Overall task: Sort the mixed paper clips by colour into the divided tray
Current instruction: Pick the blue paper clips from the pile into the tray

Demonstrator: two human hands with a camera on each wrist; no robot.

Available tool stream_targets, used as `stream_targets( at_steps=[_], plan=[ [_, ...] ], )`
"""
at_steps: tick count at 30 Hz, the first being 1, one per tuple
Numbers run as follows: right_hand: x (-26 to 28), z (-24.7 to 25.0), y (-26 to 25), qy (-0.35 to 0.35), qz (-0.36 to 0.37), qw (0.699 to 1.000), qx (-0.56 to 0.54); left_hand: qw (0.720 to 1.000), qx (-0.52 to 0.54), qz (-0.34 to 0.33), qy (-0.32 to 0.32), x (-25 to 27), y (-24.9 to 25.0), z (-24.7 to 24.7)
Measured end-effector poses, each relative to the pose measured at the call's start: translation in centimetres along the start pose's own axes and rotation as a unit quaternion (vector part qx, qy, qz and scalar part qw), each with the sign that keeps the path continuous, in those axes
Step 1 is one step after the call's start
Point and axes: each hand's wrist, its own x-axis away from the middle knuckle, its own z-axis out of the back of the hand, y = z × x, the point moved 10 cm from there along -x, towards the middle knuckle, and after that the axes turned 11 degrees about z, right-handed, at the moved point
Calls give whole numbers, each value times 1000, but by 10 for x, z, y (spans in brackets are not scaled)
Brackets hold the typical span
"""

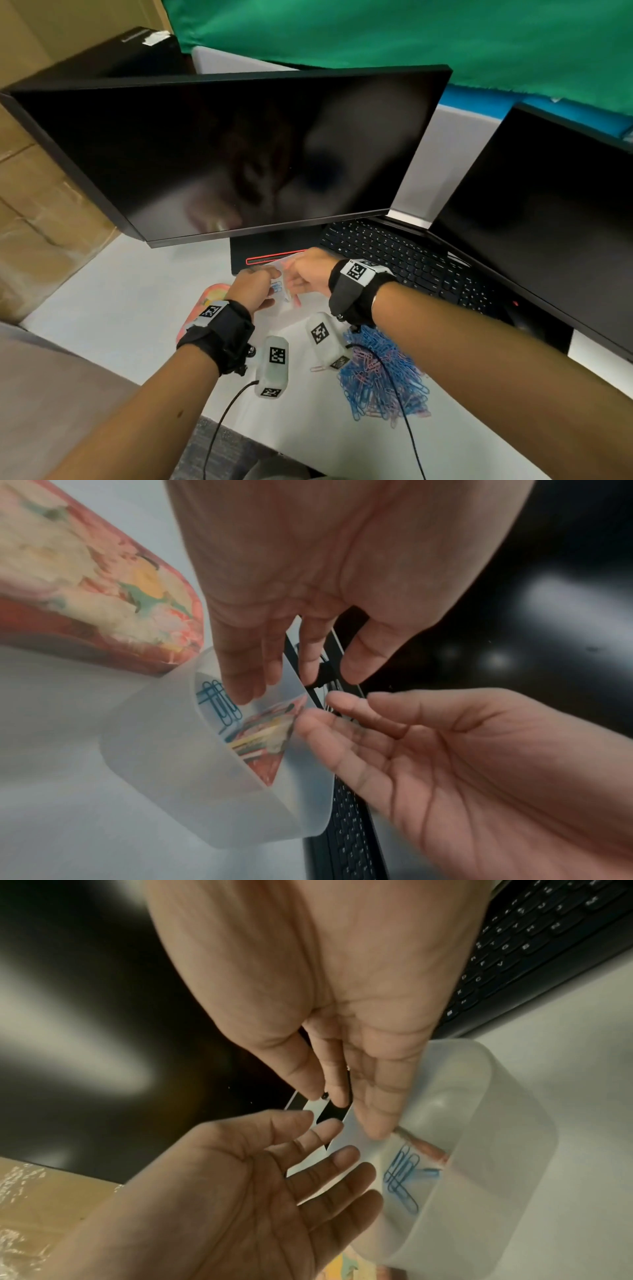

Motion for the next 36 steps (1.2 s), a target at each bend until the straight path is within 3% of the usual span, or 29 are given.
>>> stream_targets(
  at_steps=[4,7,10,16,20,22,24,26,34,36],
  plan=[
    [32,32,-5,4,60,997,54,991,-89,-88,-51,14,14,-29],
    [58,74,24,34,76,982,167,955,-222,-175,-91,29,15,-66],
    [86,108,68,55,83,958,271,890,-371,-243,-107,41,-1,-100],
    [137,133,140,41,74,922,378,742,-575,-301,-168,54,-65,-149],
    [169,93,156,-52,181,838,512,658,-640,-354,-180,59,-99,-167],
    [176,70,170,-110,206,789,568,629,-650,-387,-179,60,-109,-170],
    [172,62,188,-139,191,761,605,620,-649,-407,-170,60,-114,-170],
    [166,62,200,-136,179,752,620,615,-645,-422,-166,60,-116,-169],
    [170,94,222,-156,91,750,636,581,-705,-383,-136,42,-119,-144],
    [169,102,223,-138,97,761,626,593,-692,-388,-139,44,-116,-142]
  ],
)
